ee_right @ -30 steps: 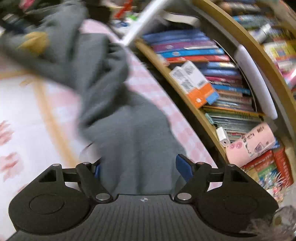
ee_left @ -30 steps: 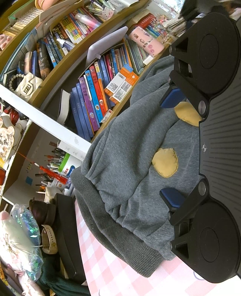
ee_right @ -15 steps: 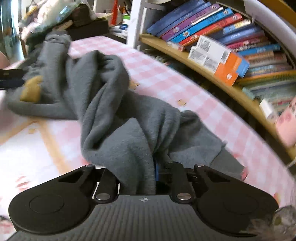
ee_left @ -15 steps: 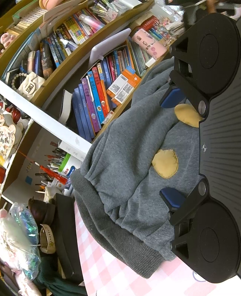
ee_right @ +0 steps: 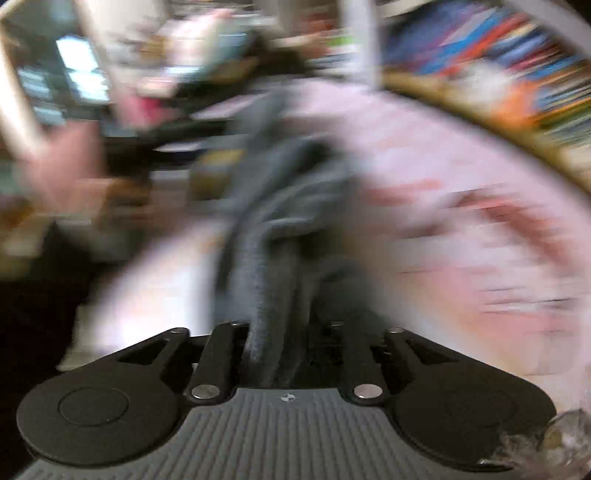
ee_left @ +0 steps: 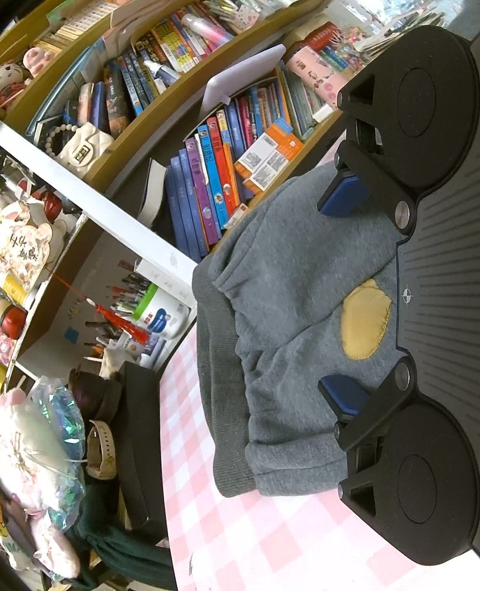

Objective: Fold clothes

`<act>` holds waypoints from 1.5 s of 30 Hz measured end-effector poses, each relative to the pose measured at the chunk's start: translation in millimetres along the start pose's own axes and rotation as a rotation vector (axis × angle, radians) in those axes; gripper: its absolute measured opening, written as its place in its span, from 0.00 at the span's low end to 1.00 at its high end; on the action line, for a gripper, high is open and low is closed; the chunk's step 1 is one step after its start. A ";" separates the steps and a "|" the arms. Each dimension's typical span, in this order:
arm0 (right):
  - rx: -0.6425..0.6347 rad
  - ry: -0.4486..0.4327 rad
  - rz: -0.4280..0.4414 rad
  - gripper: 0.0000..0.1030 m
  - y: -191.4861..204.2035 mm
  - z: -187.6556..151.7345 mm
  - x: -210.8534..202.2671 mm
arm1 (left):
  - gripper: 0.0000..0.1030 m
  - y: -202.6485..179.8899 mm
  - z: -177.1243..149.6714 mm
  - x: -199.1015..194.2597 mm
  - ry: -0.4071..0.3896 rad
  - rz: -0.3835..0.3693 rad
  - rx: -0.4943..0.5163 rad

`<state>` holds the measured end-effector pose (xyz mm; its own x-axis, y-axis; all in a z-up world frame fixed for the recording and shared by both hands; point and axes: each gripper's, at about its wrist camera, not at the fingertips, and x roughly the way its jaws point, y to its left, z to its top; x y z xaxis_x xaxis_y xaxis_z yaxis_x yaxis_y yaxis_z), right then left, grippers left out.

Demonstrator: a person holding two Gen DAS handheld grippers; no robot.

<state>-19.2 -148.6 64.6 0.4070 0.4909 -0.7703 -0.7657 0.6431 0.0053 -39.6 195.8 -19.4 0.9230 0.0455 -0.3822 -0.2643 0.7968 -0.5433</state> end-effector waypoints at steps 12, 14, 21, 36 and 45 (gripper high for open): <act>-0.367 -0.215 -0.218 0.68 64.2 -18.1 -52.6 | 0.93 0.5 -0.4 0.9 0.004 -0.010 -0.002; -0.381 -0.207 -0.127 0.65 73.4 -23.9 -54.3 | 0.92 0.5 -0.4 0.9 0.004 -0.011 -0.003; -0.381 -0.058 -0.011 0.47 99.4 -32.0 -22.9 | 0.93 0.4 -0.1 0.8 0.003 -0.013 -0.004; -0.164 0.020 -0.025 0.06 70.1 -20.0 14.8 | 0.93 3.8 -0.3 -0.1 -0.006 -0.023 -0.020; -0.182 -0.236 -0.359 0.04 16.9 36.1 -61.7 | 0.93 4.3 -0.2 -0.3 -0.012 -0.022 -0.027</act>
<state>-39.3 -146.9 135.2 0.7480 0.3902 -0.5369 -0.6224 0.6933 -0.3631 -41.1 199.0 -21.8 0.9317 0.0355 -0.3614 -0.2514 0.7812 -0.5714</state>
